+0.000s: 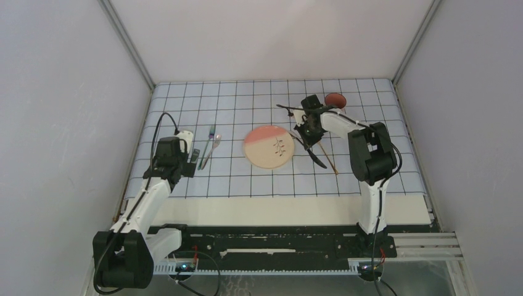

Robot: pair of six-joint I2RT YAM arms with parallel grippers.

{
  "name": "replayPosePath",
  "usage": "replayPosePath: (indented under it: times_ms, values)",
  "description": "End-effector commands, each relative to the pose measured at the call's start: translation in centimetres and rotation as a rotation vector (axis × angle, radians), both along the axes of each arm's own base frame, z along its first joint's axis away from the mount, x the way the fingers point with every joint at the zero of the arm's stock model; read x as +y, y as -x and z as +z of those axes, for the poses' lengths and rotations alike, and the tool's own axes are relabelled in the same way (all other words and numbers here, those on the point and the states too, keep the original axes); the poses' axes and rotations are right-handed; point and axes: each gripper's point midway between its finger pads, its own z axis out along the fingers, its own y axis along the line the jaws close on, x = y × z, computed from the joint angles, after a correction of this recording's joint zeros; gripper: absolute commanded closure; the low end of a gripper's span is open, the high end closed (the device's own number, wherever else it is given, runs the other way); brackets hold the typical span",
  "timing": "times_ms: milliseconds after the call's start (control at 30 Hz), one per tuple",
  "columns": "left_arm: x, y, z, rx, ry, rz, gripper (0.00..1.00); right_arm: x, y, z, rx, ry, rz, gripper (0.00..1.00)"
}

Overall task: Set the dinner table for one person
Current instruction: Pick up the knife with the napkin.

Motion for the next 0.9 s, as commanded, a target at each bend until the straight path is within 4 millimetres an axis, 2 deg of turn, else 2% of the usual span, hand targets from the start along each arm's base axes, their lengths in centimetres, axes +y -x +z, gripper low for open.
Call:
replayPosePath:
  times_ms: [0,233,467,500,567,633,833,867]
  values:
    - [0.0,-0.2,0.3,-0.025,0.001,-0.015,0.0,0.8,-0.1,2.3,-0.049,-0.061,-0.006,1.0]
    - [-0.2,-0.3,0.2,-0.025,0.008,-0.017,0.0,0.8,-0.4,4.1,-0.096,-0.096,-0.023,1.0]
    - [-0.2,-0.1,-0.2,-0.016,0.009,-0.02,0.0,0.0,0.0,3.4,-0.052,-0.101,-0.042,1.0]
    - [-0.2,-0.2,-0.1,-0.017,0.008,-0.019,0.0,-0.1,0.1,3.1,-0.032,-0.098,-0.045,0.96]
    - [-0.2,-0.2,-0.1,-0.017,0.009,-0.02,0.0,-0.3,0.4,2.5,-0.005,-0.089,-0.057,0.82]
    - [-0.2,-0.2,-0.2,-0.016,0.011,-0.019,0.0,-0.3,0.5,1.7,0.009,-0.085,-0.062,0.73]
    - [-0.1,-0.1,-0.2,-0.016,0.005,-0.013,0.0,-0.3,1.4,0.6,0.054,-0.067,-0.071,0.59]
    - [0.0,-0.1,-0.2,-0.015,0.004,-0.011,0.0,-0.4,1.7,0.3,0.064,-0.06,-0.072,0.54]
